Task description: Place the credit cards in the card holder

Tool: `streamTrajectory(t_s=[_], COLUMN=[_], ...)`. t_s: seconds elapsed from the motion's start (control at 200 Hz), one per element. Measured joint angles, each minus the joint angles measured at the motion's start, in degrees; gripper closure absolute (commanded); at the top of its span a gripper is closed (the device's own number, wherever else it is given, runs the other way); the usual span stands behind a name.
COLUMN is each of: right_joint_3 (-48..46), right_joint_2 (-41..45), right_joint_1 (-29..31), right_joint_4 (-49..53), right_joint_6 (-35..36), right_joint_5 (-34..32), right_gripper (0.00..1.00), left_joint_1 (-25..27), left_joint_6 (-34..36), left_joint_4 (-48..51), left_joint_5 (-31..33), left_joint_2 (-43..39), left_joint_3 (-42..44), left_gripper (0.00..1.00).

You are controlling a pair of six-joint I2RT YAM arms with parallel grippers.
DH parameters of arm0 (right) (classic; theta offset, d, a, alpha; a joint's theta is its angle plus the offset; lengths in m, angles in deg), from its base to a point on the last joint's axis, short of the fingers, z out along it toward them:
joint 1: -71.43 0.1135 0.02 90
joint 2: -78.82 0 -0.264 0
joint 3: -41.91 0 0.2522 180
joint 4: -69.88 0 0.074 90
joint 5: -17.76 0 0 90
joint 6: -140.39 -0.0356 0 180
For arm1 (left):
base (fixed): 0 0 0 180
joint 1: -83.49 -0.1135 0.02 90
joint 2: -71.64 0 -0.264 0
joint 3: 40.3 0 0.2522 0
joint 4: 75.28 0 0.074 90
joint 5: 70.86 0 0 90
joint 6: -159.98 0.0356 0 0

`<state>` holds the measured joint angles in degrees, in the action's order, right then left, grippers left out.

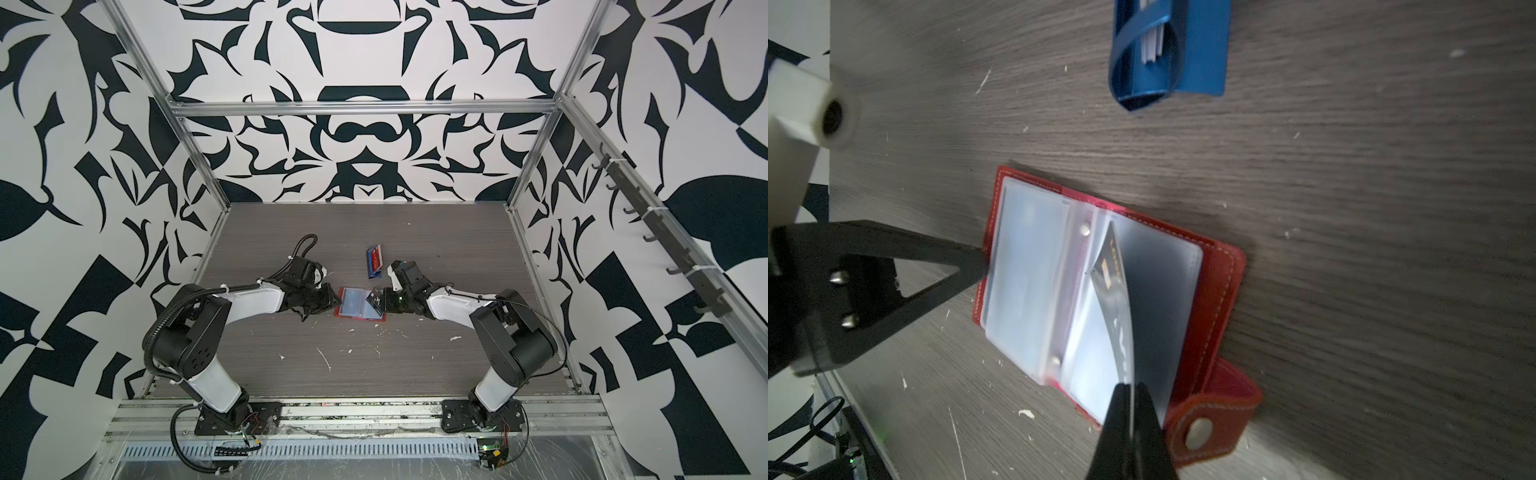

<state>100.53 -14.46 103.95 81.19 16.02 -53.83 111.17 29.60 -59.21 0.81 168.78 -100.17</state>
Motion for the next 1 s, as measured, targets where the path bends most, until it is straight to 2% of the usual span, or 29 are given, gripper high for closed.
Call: streamTrajectory(t_s=[0.145, 0.445, 1.0], right_joint_3=[0.09, -2.34, -3.06], right_joint_2=[0.09, 4.52, 2.43], right_joint_1=[0.37, 0.96, 0.96], right_joint_4=[-0.31, -2.27, -6.73], right_joint_6=[0.00, -1.55, -4.26], right_joint_5=[-0.15, 1.66, 4.15], right_gripper=[1.00, 1.00, 1.00], left_joint_1=[0.04, 1.01, 2.97], left_joint_6=[-0.42, -1.42, -3.74], left_joint_4=[-0.37, -0.46, -0.42], left_joint_5=[-0.37, -0.55, 2.25], left_joint_2=[-0.04, -0.37, -1.18], left_joint_3=[0.94, 1.36, 1.81], left_gripper=[1.00, 1.00, 1.00])
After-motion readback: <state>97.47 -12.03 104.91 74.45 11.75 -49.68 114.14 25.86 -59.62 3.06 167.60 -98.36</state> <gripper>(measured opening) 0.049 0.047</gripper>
